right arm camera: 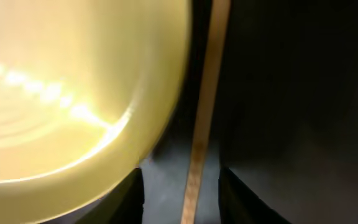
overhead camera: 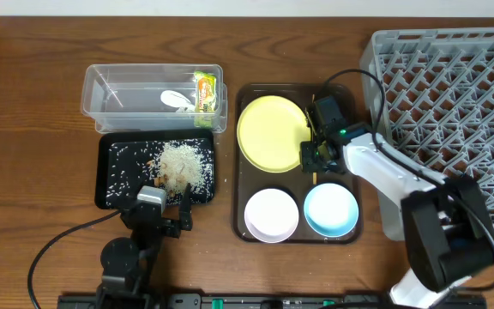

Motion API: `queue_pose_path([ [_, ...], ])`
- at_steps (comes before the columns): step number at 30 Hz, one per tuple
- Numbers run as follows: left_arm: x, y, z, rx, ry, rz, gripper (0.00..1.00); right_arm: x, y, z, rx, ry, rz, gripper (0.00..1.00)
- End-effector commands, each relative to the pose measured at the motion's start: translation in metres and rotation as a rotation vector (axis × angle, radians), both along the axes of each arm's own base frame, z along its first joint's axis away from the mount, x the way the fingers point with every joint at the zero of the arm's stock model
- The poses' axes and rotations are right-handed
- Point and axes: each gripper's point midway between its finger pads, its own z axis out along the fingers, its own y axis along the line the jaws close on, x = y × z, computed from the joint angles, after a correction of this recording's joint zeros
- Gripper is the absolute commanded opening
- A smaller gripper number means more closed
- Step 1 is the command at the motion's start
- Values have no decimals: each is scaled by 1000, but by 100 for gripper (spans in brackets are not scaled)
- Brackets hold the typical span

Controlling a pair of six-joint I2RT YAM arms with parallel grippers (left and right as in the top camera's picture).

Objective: Sort waste into correct bins and load items into the dishwasher rack

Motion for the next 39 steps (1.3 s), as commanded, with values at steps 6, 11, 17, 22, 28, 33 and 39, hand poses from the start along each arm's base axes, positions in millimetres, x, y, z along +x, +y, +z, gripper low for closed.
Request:
queue_pose_path([
  [6,0,-1,-12,11,22,-9,94,-2,-14,-22,-85,32,-48,10],
  [11,0,-1,-12,11,22,-9,94,0,-23,-10,-92,15,-68,1],
  [17,0,-1,-12,11,22,-9,94,14,-55,40,-69,-85,-163,1],
  [22,0,-1,-12,11,22,-9,94,25,-82,105,-39,-260,-157,1],
  [28,0,-1,-12,11,22,-9,94,28,-139,163,-209,-447,-193,1],
  [33,0,-1,-12,11,22,-9,94,26,-183,171,-343,-465,-309,1],
  [39,0,-1,-12,11,22,-9,94,33,-188,142,-385,-389,-261,1],
])
